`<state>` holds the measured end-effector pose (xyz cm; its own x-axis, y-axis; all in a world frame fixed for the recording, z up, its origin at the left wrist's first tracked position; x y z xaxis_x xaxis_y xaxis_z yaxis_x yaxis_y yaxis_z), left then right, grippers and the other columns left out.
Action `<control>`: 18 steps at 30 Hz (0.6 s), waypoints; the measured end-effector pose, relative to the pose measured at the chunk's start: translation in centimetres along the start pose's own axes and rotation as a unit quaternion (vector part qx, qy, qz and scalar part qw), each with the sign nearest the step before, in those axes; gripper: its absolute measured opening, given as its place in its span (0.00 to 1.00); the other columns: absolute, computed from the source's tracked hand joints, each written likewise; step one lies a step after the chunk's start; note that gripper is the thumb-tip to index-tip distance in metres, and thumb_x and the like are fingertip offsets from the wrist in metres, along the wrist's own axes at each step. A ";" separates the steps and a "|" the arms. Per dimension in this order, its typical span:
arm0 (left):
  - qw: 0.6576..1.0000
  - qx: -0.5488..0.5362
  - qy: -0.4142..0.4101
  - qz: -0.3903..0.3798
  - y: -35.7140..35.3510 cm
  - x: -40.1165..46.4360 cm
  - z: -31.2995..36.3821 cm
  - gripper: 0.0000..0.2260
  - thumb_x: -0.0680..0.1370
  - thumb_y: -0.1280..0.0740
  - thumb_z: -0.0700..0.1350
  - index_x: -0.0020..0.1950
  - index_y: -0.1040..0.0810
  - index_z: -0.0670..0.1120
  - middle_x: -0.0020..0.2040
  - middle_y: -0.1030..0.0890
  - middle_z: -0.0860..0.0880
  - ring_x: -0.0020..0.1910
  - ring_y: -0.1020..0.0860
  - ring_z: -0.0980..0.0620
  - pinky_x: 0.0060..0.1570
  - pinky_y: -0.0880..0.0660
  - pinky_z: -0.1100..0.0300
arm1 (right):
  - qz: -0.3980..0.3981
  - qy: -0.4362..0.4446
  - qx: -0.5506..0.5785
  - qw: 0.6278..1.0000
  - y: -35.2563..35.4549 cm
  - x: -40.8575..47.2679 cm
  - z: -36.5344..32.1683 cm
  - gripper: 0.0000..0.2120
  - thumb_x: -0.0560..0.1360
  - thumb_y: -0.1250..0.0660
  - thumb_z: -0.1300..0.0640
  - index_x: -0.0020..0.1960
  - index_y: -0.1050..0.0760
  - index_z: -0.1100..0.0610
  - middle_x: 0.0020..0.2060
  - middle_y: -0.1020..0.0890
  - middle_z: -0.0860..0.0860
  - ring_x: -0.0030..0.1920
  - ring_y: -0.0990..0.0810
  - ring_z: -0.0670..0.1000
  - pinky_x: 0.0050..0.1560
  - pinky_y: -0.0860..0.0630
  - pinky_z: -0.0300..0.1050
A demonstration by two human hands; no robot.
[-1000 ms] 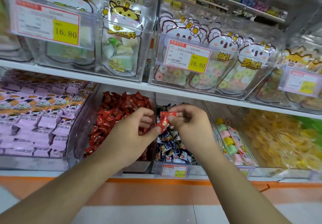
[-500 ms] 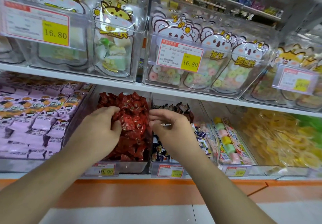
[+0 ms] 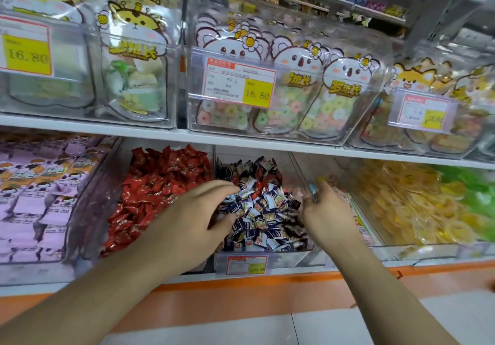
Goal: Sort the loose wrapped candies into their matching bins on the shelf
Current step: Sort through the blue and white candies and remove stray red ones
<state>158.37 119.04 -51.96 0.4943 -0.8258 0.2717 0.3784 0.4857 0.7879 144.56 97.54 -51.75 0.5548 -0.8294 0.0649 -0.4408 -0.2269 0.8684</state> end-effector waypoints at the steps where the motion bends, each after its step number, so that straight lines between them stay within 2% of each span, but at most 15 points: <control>1: 1.000 -0.006 0.001 -0.010 -0.5 0.6 0.8 0.23 0.83 0.37 0.58 0.78 0.34 0.61 0.75 0.35 0.68 0.70 0.35 0.69 0.67 0.42 0.73 | -0.024 -0.021 0.024 0.999 -0.3 0.1 1.0 0.16 0.82 0.40 0.58 0.69 0.27 0.56 0.55 0.18 0.60 0.49 0.19 0.60 0.44 0.25 0.49; 2: 1.000 -0.006 0.003 -0.021 -1.0 1.3 1.4 0.24 0.82 0.36 0.59 0.78 0.34 0.60 0.75 0.34 0.67 0.69 0.33 0.67 0.66 0.40 0.71 | -0.037 -0.032 0.055 0.997 -0.6 0.2 1.9 0.17 0.82 0.41 0.57 0.70 0.26 0.54 0.51 0.16 0.58 0.45 0.17 0.59 0.42 0.23 0.49; 4: 0.999 0.008 0.011 -0.042 -2.2 3.4 2.3 0.25 0.82 0.34 0.58 0.78 0.34 0.59 0.75 0.32 0.63 0.66 0.29 0.61 0.64 0.35 0.65 | -0.045 -0.043 0.125 0.990 -0.7 0.1 3.0 0.18 0.82 0.40 0.56 0.71 0.24 0.49 0.47 0.14 0.54 0.41 0.15 0.60 0.40 0.18 0.57; 6: 0.998 0.023 0.031 -0.056 -3.3 6.1 2.3 0.24 0.81 0.32 0.54 0.77 0.32 0.56 0.73 0.27 0.56 0.64 0.25 0.56 0.62 0.30 0.61 | -0.054 -0.039 0.178 0.982 -1.1 0.2 4.3 0.21 0.81 0.40 0.58 0.71 0.24 0.46 0.45 0.13 0.52 0.40 0.15 0.63 0.37 0.20 0.64; 8: 0.995 0.017 0.067 -0.067 -4.2 9.0 2.0 0.21 0.82 0.31 0.50 0.75 0.28 0.55 0.67 0.22 0.51 0.55 0.22 0.54 0.53 0.25 0.60 | -0.063 -0.038 0.212 0.974 -1.2 0.2 5.2 0.22 0.80 0.39 0.59 0.71 0.24 0.44 0.48 0.13 0.50 0.41 0.15 0.63 0.38 0.21 0.67; 10: 0.991 0.026 0.103 -0.078 -5.2 11.5 1.3 0.18 0.82 0.31 0.48 0.72 0.26 0.54 0.63 0.20 0.49 0.51 0.23 0.53 0.48 0.28 0.62 | -0.069 -0.031 0.209 0.975 -1.0 0.3 5.6 0.21 0.82 0.39 0.59 0.71 0.24 0.41 0.56 0.15 0.46 0.43 0.14 0.60 0.39 0.17 0.66; 12: 0.986 0.029 0.135 -0.095 -6.3 13.3 0.6 0.19 0.81 0.29 0.46 0.71 0.25 0.56 0.63 0.20 0.50 0.54 0.21 0.51 0.49 0.26 0.60 | -0.081 -0.024 0.211 0.974 -0.9 0.5 6.0 0.21 0.83 0.38 0.60 0.69 0.24 0.39 0.59 0.17 0.44 0.45 0.13 0.60 0.39 0.17 0.67; 14: 0.980 0.032 0.150 -0.130 -7.4 14.4 0.2 0.22 0.80 0.28 0.44 0.72 0.25 0.58 0.66 0.20 0.50 0.56 0.20 0.50 0.55 0.21 0.57 | -0.086 -0.019 0.224 0.971 -1.0 0.9 6.2 0.20 0.83 0.37 0.59 0.68 0.22 0.38 0.60 0.17 0.43 0.44 0.13 0.55 0.40 0.16 0.65; 18: 0.969 0.063 0.155 -0.181 -8.4 14.4 -0.5 0.22 0.80 0.28 0.46 0.72 0.26 0.61 0.75 0.28 0.51 0.62 0.22 0.51 0.57 0.24 0.61 | -0.088 -0.012 0.245 0.965 -1.2 1.2 6.7 0.20 0.83 0.37 0.58 0.69 0.23 0.38 0.62 0.18 0.44 0.43 0.14 0.51 0.38 0.16 0.62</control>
<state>162.70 103.22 -54.91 0.5658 -0.8003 -0.1984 0.4812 0.1251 0.8677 141.03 93.42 -55.97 0.6386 -0.7655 -0.0791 -0.6244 -0.5755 0.5282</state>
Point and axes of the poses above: each hand's wrist, its own x-axis towards the middle knuckle, its own y-axis out of the back of the hand, z = x × y, the point moved 5 cm from there along x, towards the middle knuckle
